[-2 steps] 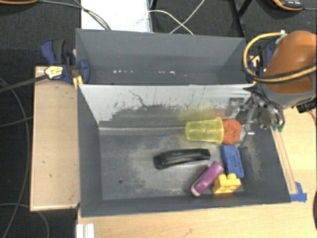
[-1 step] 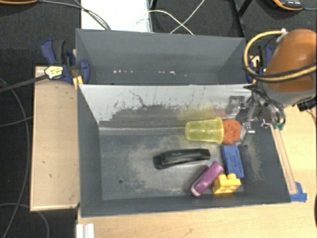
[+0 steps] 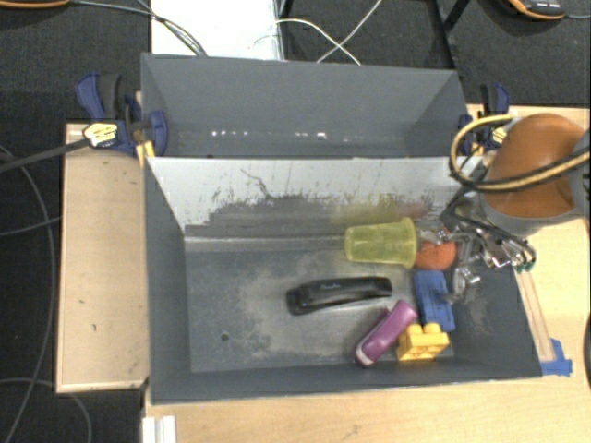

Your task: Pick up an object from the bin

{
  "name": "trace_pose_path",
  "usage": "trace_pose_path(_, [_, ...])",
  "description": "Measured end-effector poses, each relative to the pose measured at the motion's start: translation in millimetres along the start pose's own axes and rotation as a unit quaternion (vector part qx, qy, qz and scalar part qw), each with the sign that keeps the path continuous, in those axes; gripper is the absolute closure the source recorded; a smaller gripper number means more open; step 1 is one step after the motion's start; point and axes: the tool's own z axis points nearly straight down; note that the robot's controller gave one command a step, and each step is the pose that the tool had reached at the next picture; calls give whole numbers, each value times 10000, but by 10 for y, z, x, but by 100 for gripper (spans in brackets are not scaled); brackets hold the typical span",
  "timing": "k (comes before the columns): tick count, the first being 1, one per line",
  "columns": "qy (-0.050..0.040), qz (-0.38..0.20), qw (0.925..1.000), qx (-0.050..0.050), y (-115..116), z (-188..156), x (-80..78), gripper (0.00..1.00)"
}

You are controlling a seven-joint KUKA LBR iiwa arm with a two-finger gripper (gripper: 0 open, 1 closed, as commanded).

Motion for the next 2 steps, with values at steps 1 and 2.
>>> trace_pose_path(1, [-30,-2868,9580,23,185,-625,13,0])
trace_pose_path(2, [-12,-2154,9765,-13,46,-39,196,0])
